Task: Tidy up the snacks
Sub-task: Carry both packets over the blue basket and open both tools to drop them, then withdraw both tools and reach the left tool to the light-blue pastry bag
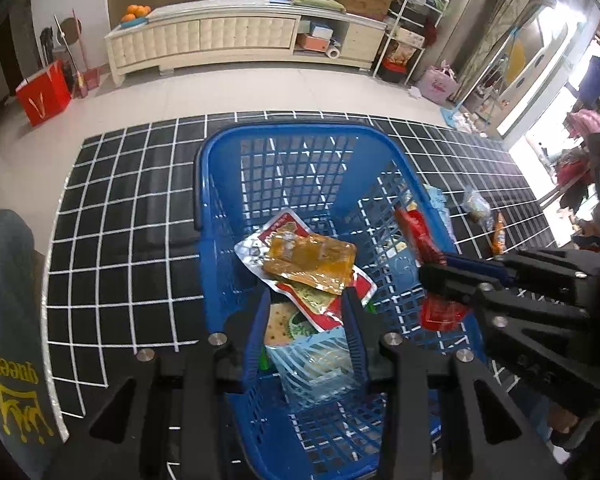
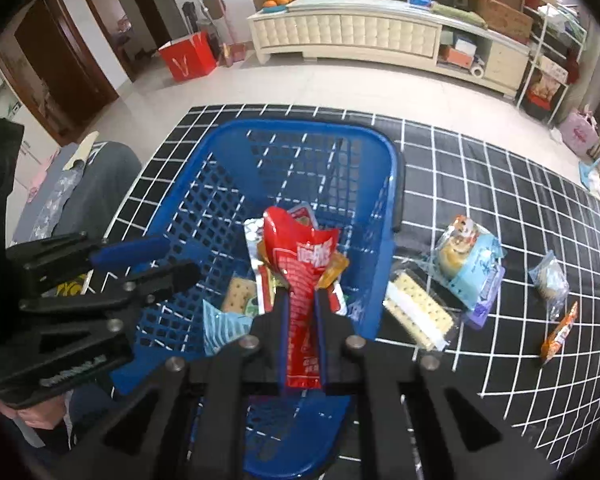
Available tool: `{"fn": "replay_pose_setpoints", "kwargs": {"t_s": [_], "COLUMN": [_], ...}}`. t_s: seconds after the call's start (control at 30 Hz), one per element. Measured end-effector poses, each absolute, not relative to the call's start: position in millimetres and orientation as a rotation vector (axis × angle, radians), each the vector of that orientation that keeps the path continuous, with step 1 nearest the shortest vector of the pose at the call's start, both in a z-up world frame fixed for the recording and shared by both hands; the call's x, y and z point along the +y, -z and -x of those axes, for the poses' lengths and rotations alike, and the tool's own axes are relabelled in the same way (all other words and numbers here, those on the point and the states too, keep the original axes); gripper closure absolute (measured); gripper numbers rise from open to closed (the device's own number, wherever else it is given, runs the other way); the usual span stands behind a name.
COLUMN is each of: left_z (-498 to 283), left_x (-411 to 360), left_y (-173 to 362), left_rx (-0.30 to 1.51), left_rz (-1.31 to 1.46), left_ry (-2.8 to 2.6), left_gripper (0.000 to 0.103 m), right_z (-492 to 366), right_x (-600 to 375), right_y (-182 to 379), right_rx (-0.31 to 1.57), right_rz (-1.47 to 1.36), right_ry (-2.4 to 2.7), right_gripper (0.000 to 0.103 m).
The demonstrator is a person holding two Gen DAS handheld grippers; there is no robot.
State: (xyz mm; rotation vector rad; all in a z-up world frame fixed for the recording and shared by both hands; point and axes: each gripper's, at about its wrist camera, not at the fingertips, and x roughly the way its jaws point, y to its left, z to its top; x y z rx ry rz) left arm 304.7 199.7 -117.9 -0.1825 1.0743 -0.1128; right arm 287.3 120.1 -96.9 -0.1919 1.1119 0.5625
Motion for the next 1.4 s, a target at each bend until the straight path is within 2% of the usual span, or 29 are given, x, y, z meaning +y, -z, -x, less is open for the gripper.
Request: {"fn": "replay_pose_setpoints", "kwargs": {"t_s": [0.2,0.3,0.43,0.5,0.57,0.67,0.8,1.03,1.1,1.13,1.23,1.4], "left_z": [-302,-301,-296,-294,-292,-287,-282,-286,-288,-290,-296,-311], "left_x": [200,200,198,198,197,189,172,119,104,98,75,38], "left_y": [120,121,119,119,117,112,103,89,86,84,81,88], "left_rx": [1.071,1.079,1.074,1.079,1.088,1.093,1.083,1.076,1.069,1.062,1.057,1.121], "left_rz": [0.168,0.158,0.145,0.151,0.158,0.141,0.124,0.081,0.085,0.084,0.061,0.069], "left_ry": [0.084,0.076,0.065,0.06,0.063,0.066,0.075,0.112,0.126,0.133,0.151,0.159], "left_gripper": [0.069,0.069,0.063,0.062,0.063,0.062,0.054,0.053,0.046,0.045,0.045,0.045], "right_z": [-283,-282,-276,-275,-273,-268,-262,-261,-263,-263,-265,-269], "right_x": [129,131,133,129,123,112,90,22,5,-3,-30,-73], "right_y": [100,104,105,102,98,87,76,62,61,60,57,55], "right_rx": [1.072,1.107,1.114,1.109,1.115,1.101,1.085,1.071,1.071,1.073,1.074,1.068], "right_rz": [0.254,0.245,0.282,0.273,0.231,0.221,0.193,0.114,0.105,0.104,0.082,0.036], "right_ry": [-0.563,-0.594,-0.576,-0.576,-0.591,-0.573,-0.569,-0.445,-0.413,-0.399,-0.372,-0.345], "right_gripper": [0.086,0.072,0.042,0.037,0.036,0.03,0.024,0.023,0.022,0.018,0.011,0.01]}}
